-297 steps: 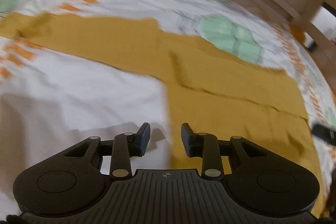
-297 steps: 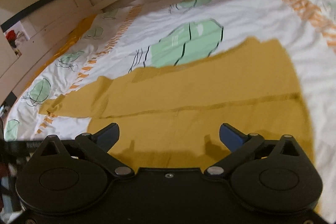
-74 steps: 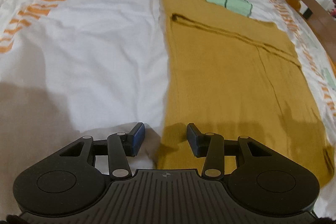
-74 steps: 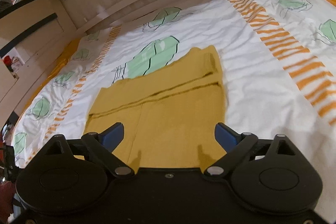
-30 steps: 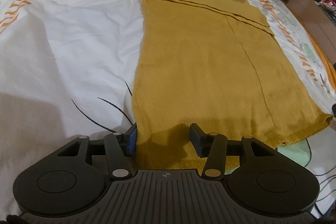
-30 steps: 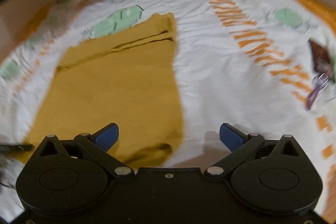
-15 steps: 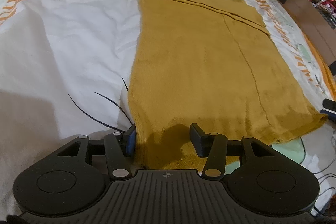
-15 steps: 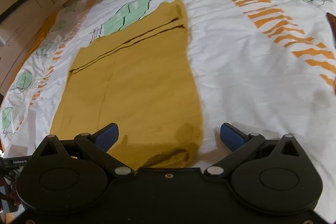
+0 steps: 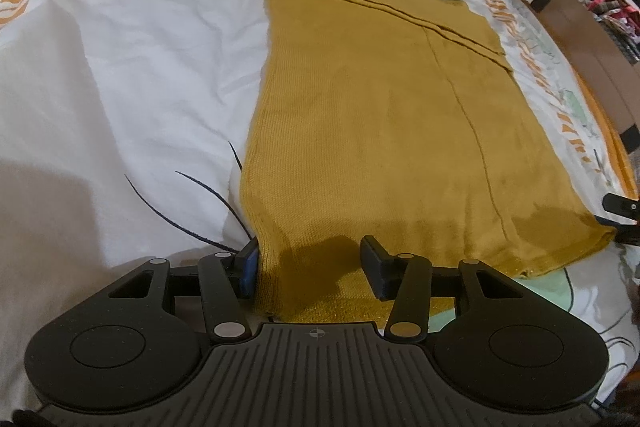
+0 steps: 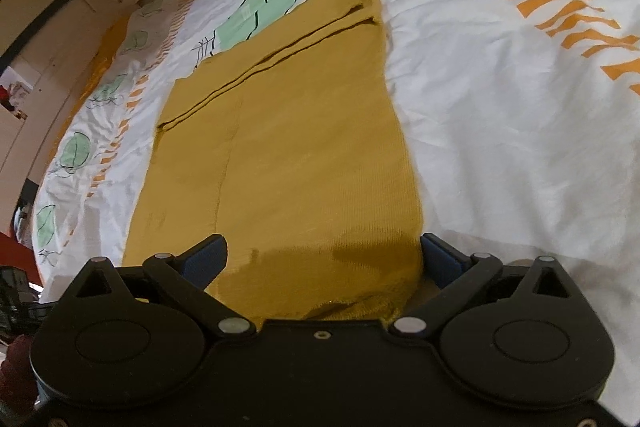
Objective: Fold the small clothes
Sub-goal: 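Grasp the sweater hem with the left tool while the right tool grasps it too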
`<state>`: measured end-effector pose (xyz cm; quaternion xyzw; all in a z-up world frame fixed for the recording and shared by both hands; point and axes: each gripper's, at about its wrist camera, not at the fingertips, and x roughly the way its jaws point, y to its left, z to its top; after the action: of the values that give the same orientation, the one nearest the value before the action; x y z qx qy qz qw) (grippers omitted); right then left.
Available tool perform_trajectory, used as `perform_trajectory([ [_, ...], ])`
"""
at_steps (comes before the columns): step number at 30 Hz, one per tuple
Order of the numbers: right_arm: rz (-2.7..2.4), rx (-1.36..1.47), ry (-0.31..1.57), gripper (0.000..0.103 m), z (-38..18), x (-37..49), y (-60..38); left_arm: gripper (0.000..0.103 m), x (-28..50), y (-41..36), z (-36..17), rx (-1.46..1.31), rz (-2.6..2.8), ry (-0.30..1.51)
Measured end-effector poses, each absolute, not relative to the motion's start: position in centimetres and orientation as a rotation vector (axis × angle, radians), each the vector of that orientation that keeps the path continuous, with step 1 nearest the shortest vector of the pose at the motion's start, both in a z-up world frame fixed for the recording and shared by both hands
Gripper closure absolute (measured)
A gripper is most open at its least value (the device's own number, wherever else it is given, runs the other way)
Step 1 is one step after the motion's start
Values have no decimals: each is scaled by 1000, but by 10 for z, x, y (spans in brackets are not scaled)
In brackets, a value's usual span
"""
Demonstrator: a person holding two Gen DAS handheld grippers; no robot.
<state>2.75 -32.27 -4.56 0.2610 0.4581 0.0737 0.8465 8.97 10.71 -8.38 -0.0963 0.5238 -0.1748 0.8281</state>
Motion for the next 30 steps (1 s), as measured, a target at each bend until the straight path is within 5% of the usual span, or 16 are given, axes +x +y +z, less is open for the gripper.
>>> perform_trajectory([
  [18, 162, 561, 1014, 55, -50, 22, -339, 83, 91, 111, -84, -229, -355, 1115],
  [30, 178, 631, 1007, 63, -51, 18, -347, 92, 90, 111, -84, -237, -351, 1112],
])
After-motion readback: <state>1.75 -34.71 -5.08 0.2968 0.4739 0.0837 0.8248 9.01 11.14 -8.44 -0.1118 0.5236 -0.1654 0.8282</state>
